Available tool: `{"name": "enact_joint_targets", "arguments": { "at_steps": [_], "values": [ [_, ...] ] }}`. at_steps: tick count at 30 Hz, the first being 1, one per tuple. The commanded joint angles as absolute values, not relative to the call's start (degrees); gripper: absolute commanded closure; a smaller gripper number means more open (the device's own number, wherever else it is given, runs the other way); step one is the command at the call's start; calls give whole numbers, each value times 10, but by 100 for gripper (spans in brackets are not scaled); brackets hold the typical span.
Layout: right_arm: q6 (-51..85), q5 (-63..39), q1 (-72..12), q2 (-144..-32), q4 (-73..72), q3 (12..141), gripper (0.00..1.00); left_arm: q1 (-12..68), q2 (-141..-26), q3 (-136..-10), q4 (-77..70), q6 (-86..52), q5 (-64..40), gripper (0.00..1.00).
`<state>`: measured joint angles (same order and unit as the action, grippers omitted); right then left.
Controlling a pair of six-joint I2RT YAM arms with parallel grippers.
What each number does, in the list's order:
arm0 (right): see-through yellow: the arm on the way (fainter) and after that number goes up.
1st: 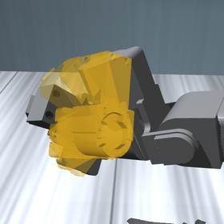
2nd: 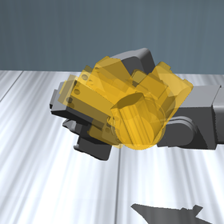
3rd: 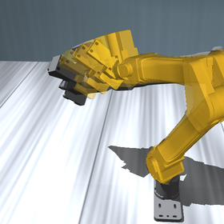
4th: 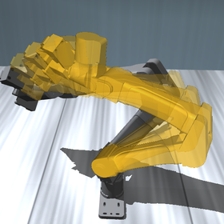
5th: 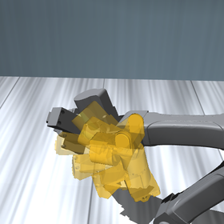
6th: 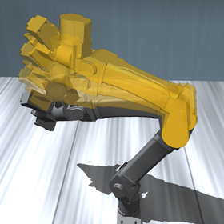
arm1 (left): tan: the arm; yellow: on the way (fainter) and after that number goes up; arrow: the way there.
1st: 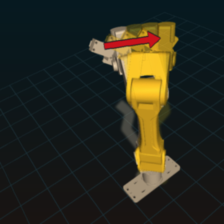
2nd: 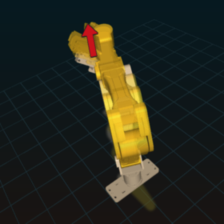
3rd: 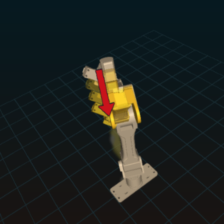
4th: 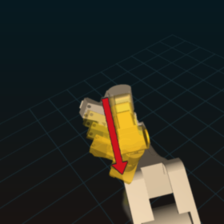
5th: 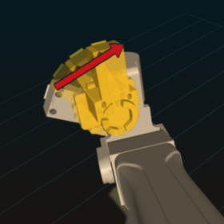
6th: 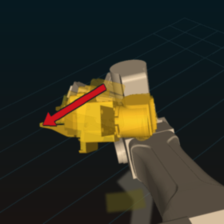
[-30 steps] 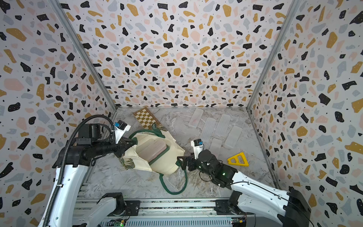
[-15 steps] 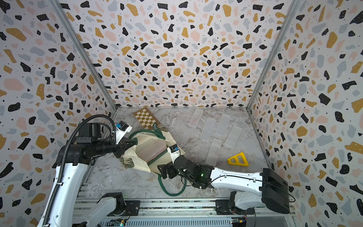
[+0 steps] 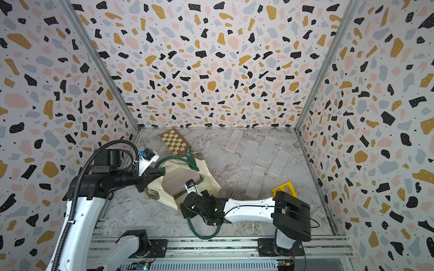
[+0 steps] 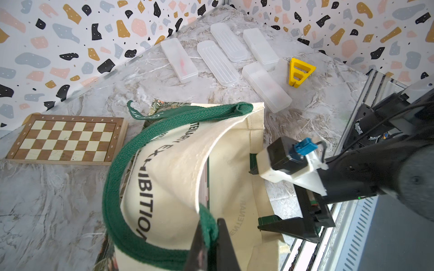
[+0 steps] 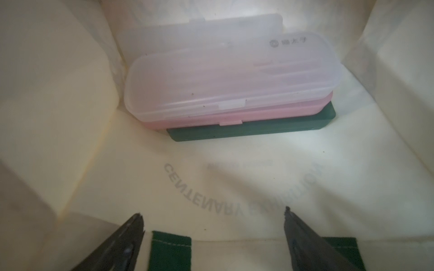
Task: Take out the pencil case from the canvas bag
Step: Place the pencil case at the center of the board, then pick up the pencil case from the canvas bag.
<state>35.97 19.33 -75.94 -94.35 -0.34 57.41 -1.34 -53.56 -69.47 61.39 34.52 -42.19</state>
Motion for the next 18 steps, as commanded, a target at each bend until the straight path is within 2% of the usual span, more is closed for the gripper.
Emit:
{"name": "enact_joint_targets", "arguments": {
  "at_steps": [1, 18],
  "values": [
    [368, 195, -759, -955, 20, 599, 6, -16, -515, -688, 577, 369, -468, 100],
    [413, 133, -750, -1052, 11, 663, 6, -15, -448, -599, 585, 353, -502, 100]
  ]
}}
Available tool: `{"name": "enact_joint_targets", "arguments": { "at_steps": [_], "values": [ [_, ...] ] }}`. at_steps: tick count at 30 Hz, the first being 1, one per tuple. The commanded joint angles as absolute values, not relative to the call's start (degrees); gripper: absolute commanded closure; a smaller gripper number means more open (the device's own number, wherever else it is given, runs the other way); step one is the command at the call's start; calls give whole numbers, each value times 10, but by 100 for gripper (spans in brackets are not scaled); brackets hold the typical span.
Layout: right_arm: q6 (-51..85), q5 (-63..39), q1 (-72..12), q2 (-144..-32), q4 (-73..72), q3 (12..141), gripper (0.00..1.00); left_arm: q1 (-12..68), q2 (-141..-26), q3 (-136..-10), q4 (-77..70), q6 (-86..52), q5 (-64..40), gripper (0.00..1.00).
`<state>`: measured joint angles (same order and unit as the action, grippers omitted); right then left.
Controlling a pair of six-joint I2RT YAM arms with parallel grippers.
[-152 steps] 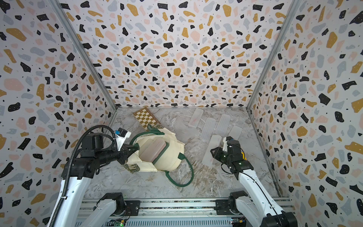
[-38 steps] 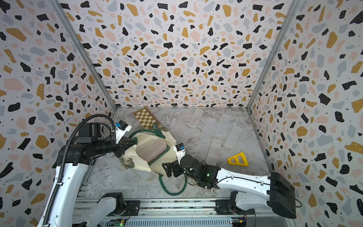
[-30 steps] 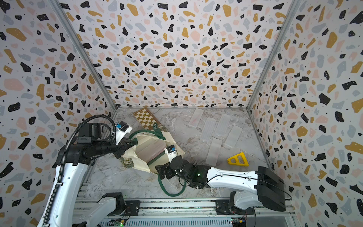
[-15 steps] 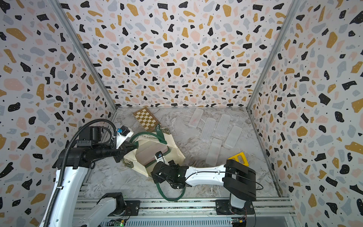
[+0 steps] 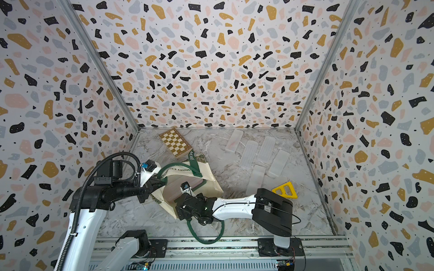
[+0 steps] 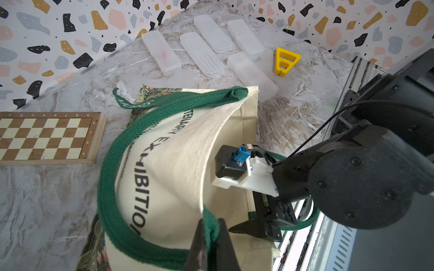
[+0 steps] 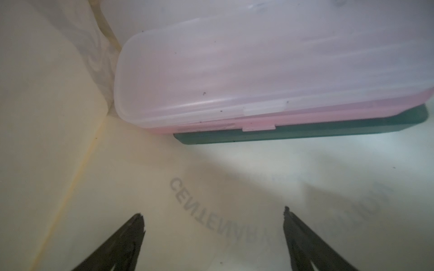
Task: Take out the pencil case from the canvas bag
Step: Pick up the pencil case from the canvas bag.
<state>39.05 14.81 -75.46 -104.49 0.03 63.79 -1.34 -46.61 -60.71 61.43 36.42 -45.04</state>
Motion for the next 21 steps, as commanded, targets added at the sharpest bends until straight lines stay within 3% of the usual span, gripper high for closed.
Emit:
{"name": "enact_joint_targets", "arguments": {
  "at_steps": [1, 21],
  "values": [
    [418, 132, -747, -1055, 13, 667, 6, -16, -443, -591, 582, 347, -507, 100],
    [570, 112, -684, -1026, -105, 614, 6, -16, -355, -489, 497, 252, -525, 100]
  ]
}}
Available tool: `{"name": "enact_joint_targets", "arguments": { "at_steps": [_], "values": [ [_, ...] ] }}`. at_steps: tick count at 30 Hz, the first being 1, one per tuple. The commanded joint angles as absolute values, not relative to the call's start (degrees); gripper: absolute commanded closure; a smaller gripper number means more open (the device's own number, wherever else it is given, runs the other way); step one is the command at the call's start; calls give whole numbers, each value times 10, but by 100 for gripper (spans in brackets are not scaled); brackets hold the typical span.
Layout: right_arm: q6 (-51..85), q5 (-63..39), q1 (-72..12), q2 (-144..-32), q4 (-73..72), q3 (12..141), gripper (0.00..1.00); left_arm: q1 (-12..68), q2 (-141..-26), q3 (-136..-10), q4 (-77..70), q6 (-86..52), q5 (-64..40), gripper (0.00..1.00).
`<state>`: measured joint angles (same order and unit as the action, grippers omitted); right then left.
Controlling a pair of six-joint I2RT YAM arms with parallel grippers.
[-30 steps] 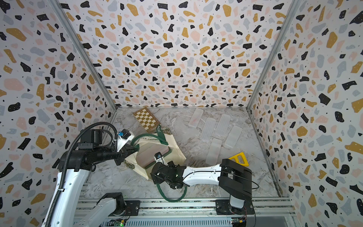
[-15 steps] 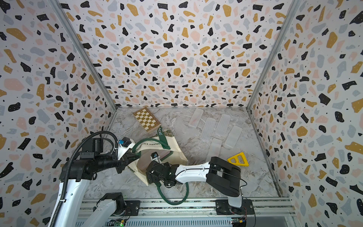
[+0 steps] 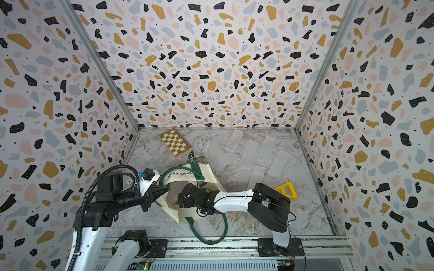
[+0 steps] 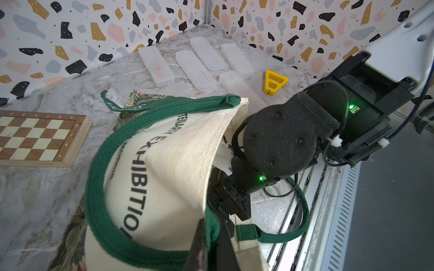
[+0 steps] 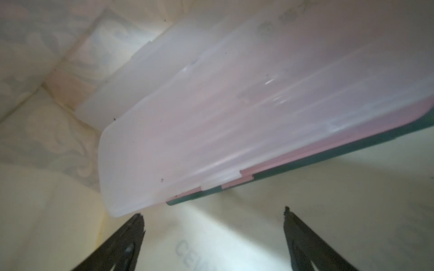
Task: Take out the pencil case from the canvas bag
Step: Pick up the pencil case from the canvas bag.
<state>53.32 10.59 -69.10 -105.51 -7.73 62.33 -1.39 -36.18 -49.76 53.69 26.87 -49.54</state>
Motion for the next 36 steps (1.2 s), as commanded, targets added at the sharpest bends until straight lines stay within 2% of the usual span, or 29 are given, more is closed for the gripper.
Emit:
{"name": "enact_joint_targets", "arguments": {
  "at_steps": [1, 8, 19, 36],
  "values": [
    [579, 115, -682, -1025, -114, 611, 6, -15, -356, -487, 494, 249, -526, 100],
    [664, 133, -668, -1032, -191, 581, 8, -16, -359, -483, 487, 242, -525, 100],
    [774, 140, -668, -1074, -238, 574, 12, -15, -357, -482, 487, 240, -530, 100],
    [757, 142, -682, -1086, -303, 597, 16, -16, -355, -473, 487, 243, -533, 100]
  ]
}}
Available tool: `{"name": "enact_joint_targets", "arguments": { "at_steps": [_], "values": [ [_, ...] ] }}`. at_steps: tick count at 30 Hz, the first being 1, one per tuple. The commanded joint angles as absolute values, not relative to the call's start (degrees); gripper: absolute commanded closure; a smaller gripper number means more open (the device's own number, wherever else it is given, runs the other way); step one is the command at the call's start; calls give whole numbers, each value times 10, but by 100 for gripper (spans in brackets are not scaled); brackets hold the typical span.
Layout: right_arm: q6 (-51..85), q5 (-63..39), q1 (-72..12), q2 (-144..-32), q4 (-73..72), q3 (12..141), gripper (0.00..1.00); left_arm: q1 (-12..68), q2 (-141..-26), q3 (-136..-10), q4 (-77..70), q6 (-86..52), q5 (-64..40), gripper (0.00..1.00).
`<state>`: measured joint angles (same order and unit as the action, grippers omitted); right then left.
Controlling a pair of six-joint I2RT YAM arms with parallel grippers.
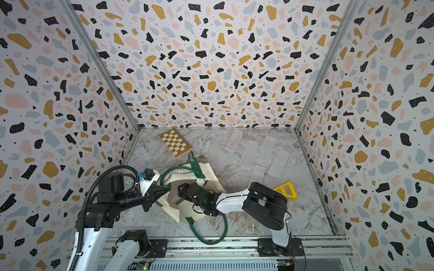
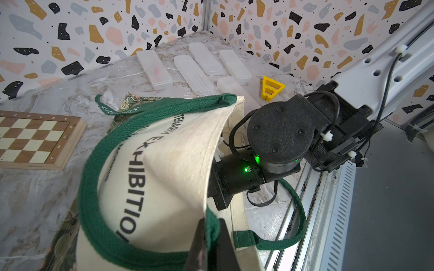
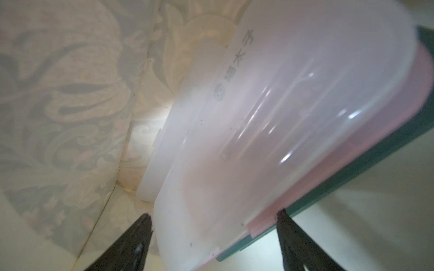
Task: Take out the pencil case from the canvas bag
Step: Pick up the pencil case from the canvas bag.
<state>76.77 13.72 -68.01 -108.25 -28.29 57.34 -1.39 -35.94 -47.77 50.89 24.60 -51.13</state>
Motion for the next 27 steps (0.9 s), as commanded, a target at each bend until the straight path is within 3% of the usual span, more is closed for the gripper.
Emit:
{"name": "enact_joint_targets", "arguments": {
  "at_steps": [1, 16, 27],
  "values": [
    [754, 142, -684, -1088, -309, 598, 17, -16, -355, -472, 487, 243, -534, 100],
    [736, 178, -692, -1076, -295, 613, 18, -16, -352, -470, 488, 246, -533, 100],
    [751, 128, -662, -1125, -374, 621, 19, -16, -351, -469, 493, 251, -540, 100]
  ]
}}
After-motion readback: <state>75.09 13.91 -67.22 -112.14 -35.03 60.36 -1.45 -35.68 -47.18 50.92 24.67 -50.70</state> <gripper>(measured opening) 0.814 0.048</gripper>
